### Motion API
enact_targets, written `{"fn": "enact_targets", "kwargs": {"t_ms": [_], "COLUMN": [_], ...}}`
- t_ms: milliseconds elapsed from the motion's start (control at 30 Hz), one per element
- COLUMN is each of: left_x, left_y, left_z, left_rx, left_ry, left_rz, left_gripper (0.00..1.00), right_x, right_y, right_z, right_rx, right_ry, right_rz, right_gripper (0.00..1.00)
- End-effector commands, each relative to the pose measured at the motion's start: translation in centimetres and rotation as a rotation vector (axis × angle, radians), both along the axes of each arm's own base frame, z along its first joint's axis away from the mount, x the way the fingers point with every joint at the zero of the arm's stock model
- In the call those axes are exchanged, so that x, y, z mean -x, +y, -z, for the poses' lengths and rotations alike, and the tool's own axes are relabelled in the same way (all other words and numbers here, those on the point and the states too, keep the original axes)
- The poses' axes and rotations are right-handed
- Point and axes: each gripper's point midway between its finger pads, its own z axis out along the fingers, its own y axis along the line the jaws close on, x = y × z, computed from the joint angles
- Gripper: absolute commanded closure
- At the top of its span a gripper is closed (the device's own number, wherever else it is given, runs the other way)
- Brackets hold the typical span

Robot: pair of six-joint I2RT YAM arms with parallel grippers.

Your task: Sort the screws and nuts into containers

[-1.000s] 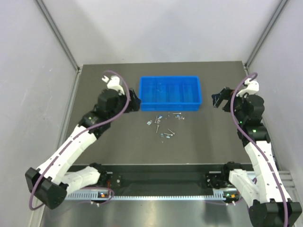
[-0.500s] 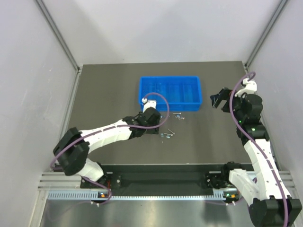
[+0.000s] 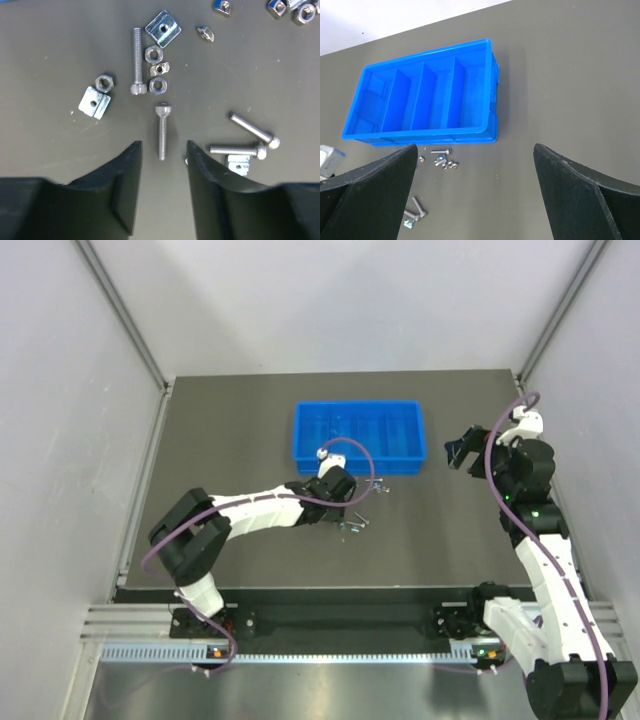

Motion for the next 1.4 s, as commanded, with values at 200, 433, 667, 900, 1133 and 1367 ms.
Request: {"fn": "enact_targets", "kwargs": {"t_ms": [200,433,667,900,1133,1367], "left_x": [-1.3,-1.1,-1.5,-4.2,-10.2,-17.5], "left_y": [-0.8,0.0,0.7,-0.7,2.4,5.9], "left_z": [1.2,2.4,2.0,-8.2,-18.0,-17.8], "left_rx": [-0.042,-0.08,-0.113,0.022,0.166,0.231], "left_ry": [-0.013,-0.002,-0.017,-0.217,-0.437,-0.451], "left_rz": [-0.012,-0.031,-0.054,-0.06,-0.181,-0.227], "left_gripper": [0.58,0.73,0.97,0.96,0.94,0.94], "right_x": [-0.3,-0.6,-0.6,-0.7,-1.3,-1.2], "right_y": [-0.4,-0.3,0.0,0.4,1.6,1.5], "right_z": [-0.7,-0.3,-0.3,-0.3,0.6,0.4], "right_rx": [0.004,0.001,-0.004,-0.019,-0.053,-0.064], "right_ry": [-0.022,-0.002,0.0,0.0,0.013,0.005], "right_rz": [0.014,0.007,-0.006,-0.022,-0.068,-0.052], "right_gripper": [0.0,0.0,0.0,0.0,0.0,0.0]}}
